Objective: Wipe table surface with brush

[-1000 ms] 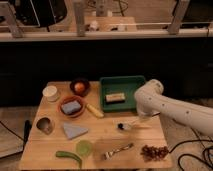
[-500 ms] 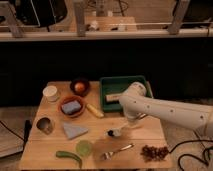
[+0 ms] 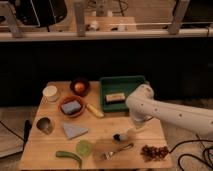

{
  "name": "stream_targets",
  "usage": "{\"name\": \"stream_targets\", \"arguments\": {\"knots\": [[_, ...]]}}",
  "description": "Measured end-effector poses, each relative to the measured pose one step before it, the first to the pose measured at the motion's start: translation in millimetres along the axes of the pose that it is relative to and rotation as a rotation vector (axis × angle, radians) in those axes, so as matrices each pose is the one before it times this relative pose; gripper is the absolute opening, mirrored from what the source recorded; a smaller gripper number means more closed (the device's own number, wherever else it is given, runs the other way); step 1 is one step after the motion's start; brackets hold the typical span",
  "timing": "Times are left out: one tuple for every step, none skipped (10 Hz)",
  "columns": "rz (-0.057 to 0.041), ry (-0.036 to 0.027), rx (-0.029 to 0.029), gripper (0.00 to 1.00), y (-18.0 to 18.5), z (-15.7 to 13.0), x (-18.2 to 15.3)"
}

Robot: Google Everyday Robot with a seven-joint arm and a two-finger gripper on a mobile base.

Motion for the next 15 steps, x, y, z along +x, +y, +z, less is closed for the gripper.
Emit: {"name": "stream_targets", "arguments": {"knots": [[0.03063,0.00460,0.00060,0.00,1.94,0.85,12.20],[0.04935,0.00889,0.00677,0.00,-0.86,1.10,11.93],[0.03414,0.00574,0.00932,0.00,-2.87,0.86,5.46],[0.02661,0.00603,0.00507,0.00,-2.14,0.33,3.36],[0.03327,0.00618,0.01142,0.00,-5.59,0.31,2.75],[0.02544,0.00467,0.00962,0.00,-6.24,-0.47,-0.06],[0.01680,0.00115,0.00836,0.00,-7.58,-0.74,-2.27],[-0.00019,-0.00125,0.00819,0.00,-8.29,-1.18,-7.24],[-0.01003,-0.00270,0.00358,0.00,-3.77,-1.87,-12.64],[-0.01533,-0.00152,0.00012,0.00,-1.24,-2.01,-10.85],[-0.02332,-0.00216,-0.00105,0.00,-0.64,-1.50,-11.30],[-0.04799,-0.00786,-0.00484,0.00,0.64,-1.54,-14.68],[-0.03746,-0.00349,-0.00706,0.00,3.64,-0.15,-4.52],[-0.03998,-0.00188,-0.00665,0.00,5.47,0.20,-2.97],[-0.02545,-0.00412,-0.00614,0.00,4.97,0.17,-3.07]]}}
